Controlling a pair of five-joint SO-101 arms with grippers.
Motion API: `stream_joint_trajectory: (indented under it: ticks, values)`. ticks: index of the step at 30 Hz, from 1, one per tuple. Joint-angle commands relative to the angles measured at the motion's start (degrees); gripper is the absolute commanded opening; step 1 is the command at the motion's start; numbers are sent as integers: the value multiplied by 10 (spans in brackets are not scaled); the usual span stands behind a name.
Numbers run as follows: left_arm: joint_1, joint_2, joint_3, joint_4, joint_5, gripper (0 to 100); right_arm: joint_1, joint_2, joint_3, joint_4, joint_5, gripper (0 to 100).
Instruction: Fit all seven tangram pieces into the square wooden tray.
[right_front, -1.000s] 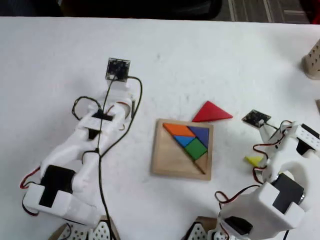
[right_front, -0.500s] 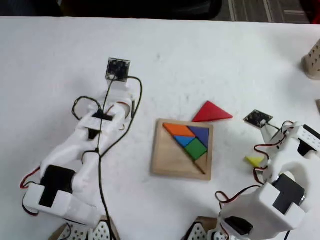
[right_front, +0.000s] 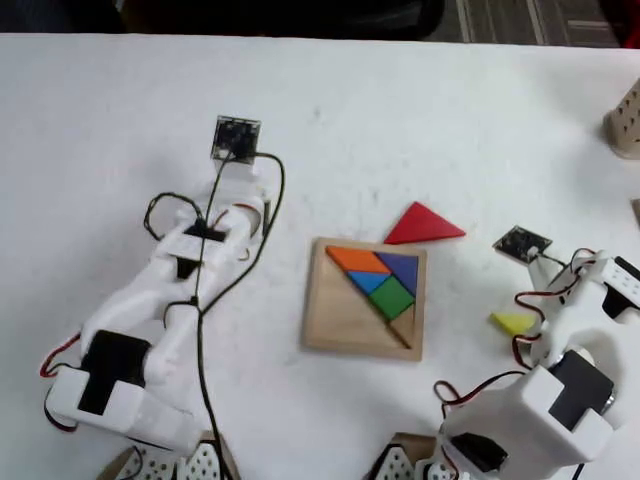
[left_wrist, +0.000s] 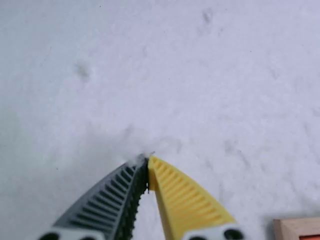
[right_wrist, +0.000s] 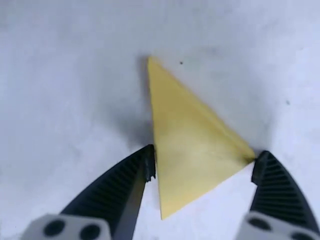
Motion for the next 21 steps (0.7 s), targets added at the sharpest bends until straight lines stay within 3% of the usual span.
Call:
stream_joint_trajectory:
  ticks: [1, 21]
  values:
    - [-9, -3, -16, -16, -5, 27, 5, -1, -1, -4, 12, 302]
    - [-9, -3, -16, -16, -5, 27, -23, -2, 1, -3, 15, 273]
